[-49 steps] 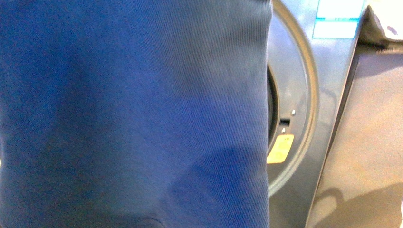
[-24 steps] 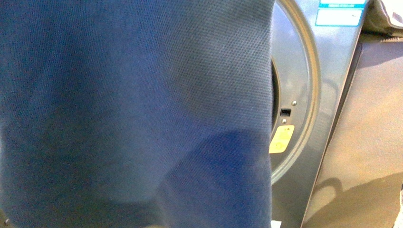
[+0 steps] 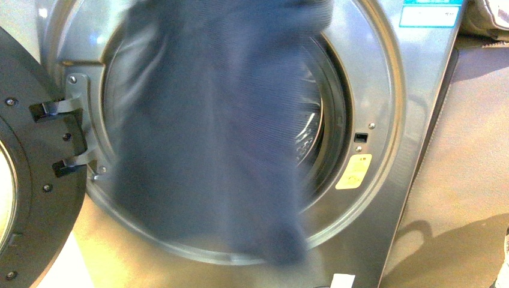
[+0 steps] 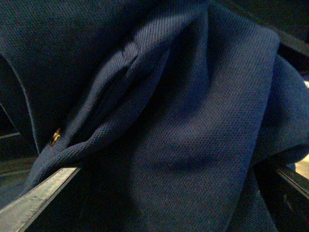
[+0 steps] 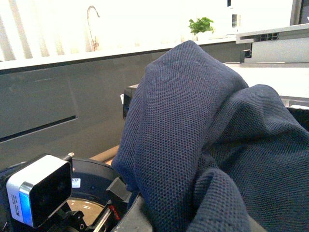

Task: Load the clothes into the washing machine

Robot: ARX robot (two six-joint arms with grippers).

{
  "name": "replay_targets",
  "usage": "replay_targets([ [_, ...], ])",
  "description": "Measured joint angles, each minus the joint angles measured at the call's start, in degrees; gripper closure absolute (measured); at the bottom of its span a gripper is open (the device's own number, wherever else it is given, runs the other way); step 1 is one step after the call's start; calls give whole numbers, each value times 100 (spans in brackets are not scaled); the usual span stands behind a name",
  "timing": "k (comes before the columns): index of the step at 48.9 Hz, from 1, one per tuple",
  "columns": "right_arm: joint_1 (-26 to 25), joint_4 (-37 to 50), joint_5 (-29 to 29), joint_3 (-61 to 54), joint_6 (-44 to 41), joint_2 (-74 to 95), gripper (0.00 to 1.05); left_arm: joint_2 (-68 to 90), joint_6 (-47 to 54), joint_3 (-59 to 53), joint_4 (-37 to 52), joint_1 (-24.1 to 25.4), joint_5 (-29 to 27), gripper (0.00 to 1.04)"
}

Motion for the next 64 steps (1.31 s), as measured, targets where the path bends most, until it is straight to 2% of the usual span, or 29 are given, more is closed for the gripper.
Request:
replay_targets([
  [17, -15, 0, 46, 2, -2, 0, 93, 461, 518, 216, 229, -702, -1534, 6],
  [29, -26, 0, 70, 2, -4, 0, 93, 962, 734, 671, 501, -896, -2446, 6],
  [42, -26, 0, 63, 24, -4, 0, 93, 1069, 675, 763, 704, -986, -2747, 6],
  [52, -26, 2, 70, 39, -7, 0, 93, 1169, 761, 772, 824, -1058, -3204, 7],
  [59, -28, 0, 83, 39, -7, 0, 93, 1231, 763, 835, 879, -1056, -3580, 32],
  [64, -28, 0, 74, 39, -7, 0, 93, 1231, 758, 835, 929, -1040, -3639, 46],
])
